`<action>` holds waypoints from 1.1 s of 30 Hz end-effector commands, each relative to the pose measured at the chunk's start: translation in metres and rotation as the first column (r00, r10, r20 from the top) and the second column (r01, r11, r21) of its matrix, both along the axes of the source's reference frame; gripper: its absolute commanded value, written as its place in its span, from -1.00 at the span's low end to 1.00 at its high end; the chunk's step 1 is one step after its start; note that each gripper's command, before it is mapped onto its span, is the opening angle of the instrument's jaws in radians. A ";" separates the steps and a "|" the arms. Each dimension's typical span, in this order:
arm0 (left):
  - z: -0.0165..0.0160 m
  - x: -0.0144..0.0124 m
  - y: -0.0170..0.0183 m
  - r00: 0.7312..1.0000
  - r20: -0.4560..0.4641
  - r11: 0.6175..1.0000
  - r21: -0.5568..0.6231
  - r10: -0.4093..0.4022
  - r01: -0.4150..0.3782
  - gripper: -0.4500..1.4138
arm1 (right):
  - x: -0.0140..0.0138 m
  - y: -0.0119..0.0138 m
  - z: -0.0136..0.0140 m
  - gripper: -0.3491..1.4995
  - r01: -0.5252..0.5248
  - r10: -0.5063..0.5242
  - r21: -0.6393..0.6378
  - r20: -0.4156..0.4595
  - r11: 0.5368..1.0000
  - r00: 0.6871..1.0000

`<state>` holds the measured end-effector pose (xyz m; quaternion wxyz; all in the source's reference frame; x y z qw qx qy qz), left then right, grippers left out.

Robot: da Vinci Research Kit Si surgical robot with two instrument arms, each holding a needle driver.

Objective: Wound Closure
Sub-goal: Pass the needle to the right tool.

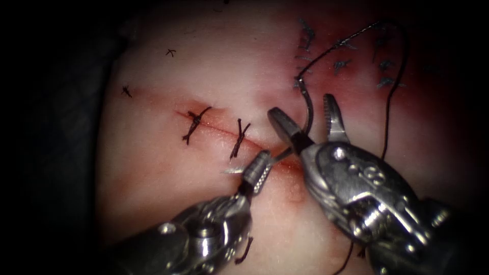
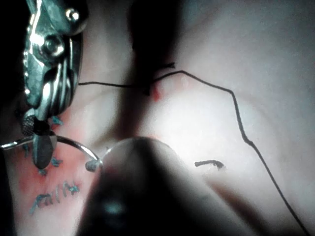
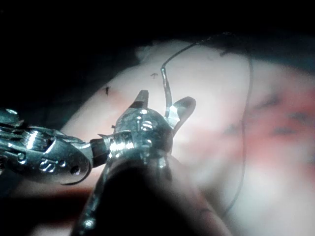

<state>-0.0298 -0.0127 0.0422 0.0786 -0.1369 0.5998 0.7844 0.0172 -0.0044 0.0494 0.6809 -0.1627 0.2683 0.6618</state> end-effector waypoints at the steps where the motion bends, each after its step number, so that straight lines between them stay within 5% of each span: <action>1: 0.0004 -0.0006 0.0005 1.000 0.003 1.000 -0.005 -0.002 0.002 -0.89 | 0.0005 0.0004 0.0004 -0.20 -0.002 0.002 0.002 -0.008 1.000 1.000; 8: 0.0004 -0.0005 0.0005 1.000 -0.011 1.000 -0.021 0.002 -0.002 -0.89 | 0.0006 0.0000 0.0006 -0.54 -0.019 0.020 0.030 -0.029 0.999 0.999; 16: 0.0004 -0.0003 0.0004 1.000 -0.020 0.999 -0.035 0.011 -0.012 -0.89 | 0.0007 -0.0003 0.0016 -0.31 -0.023 0.024 0.050 -0.028 0.998 0.999; 19: 0.0004 -0.0003 0.0004 1.000 -0.019 0.999 -0.039 0.012 -0.012 -0.89 | 0.0006 -0.0004 0.0020 0.06 -0.024 0.025 0.047 -0.026 0.999 0.999; 25: 0.0002 -0.0004 0.0001 1.000 -0.021 0.999 -0.043 0.015 -0.016 -0.89 | 0.0005 -0.0004 0.0023 -0.02 -0.023 0.024 0.048 -0.024 0.999 0.999; 29: 0.0002 -0.0004 0.0001 1.000 -0.022 0.999 -0.043 0.015 -0.016 -0.89 | 0.0005 -0.0004 0.0023 -0.45 -0.024 0.025 0.048 -0.033 0.999 0.999; 31: 0.0002 -0.0004 0.0000 1.000 -0.021 0.999 -0.045 0.017 -0.018 -0.89 | 0.0005 -0.0005 0.0022 -1.00 -0.038 0.040 0.051 -0.043 0.998 0.998; 33: 0.0002 -0.0003 0.0001 1.000 -0.022 0.999 -0.044 0.017 -0.018 -0.89 | 0.0005 -0.0007 0.0021 -1.00 -0.065 0.069 0.055 -0.063 0.996 0.996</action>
